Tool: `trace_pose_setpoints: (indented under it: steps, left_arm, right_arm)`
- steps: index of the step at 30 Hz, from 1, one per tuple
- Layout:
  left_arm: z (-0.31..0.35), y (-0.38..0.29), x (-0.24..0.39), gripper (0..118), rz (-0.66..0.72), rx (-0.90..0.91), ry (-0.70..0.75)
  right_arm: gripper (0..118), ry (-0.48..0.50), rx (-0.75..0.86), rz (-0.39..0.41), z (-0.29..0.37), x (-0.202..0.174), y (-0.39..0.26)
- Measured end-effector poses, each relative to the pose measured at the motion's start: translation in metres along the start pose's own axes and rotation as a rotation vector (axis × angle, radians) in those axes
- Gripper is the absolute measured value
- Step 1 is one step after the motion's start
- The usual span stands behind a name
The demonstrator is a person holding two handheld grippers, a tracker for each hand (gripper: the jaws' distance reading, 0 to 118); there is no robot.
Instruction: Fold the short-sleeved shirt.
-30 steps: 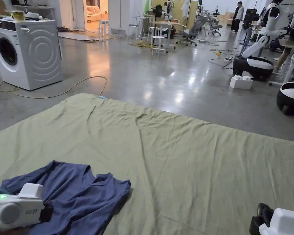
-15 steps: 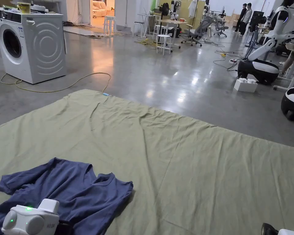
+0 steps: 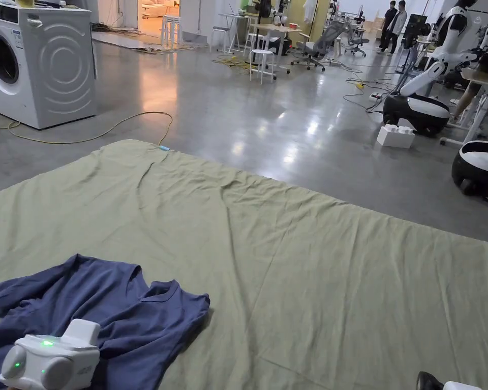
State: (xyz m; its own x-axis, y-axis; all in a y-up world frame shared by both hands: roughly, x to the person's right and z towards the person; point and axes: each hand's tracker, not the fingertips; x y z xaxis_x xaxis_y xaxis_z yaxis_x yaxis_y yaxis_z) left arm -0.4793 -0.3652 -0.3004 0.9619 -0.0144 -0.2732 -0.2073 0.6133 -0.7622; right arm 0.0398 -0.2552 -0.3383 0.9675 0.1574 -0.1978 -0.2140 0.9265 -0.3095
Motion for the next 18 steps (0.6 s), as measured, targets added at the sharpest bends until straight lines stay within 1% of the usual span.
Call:
trace_pose_setpoints:
  steps: [3,5,6,8,15,18]
  left_arm:
    - [0.019,0.014,-0.011,5,0.095,0.088,-0.018]
    - [0.028,0.018,-0.013,5,0.127,0.125,-0.043]
    - [0.036,0.023,-0.013,5,0.089,0.142,-0.023]
    - [0.046,0.029,-0.011,5,0.070,0.177,-0.027]
    - [0.104,0.069,0.002,5,0.099,0.380,-0.086]
    - [0.146,0.096,0.027,5,0.087,0.480,-0.131]
  right_arm:
    - [2,-0.006,-0.001,-0.004,0.000,0.004,0.001]
    - [2,-0.012,0.000,-0.011,0.001,0.006,0.002]
    - [2,-0.016,0.004,-0.016,0.002,0.008,0.003]
    - [2,-0.017,0.010,-0.026,0.004,0.010,0.005]
    - [2,-0.019,0.043,-0.056,0.013,0.019,0.013]
    - [2,-0.021,0.065,-0.069,0.021,0.025,0.019]
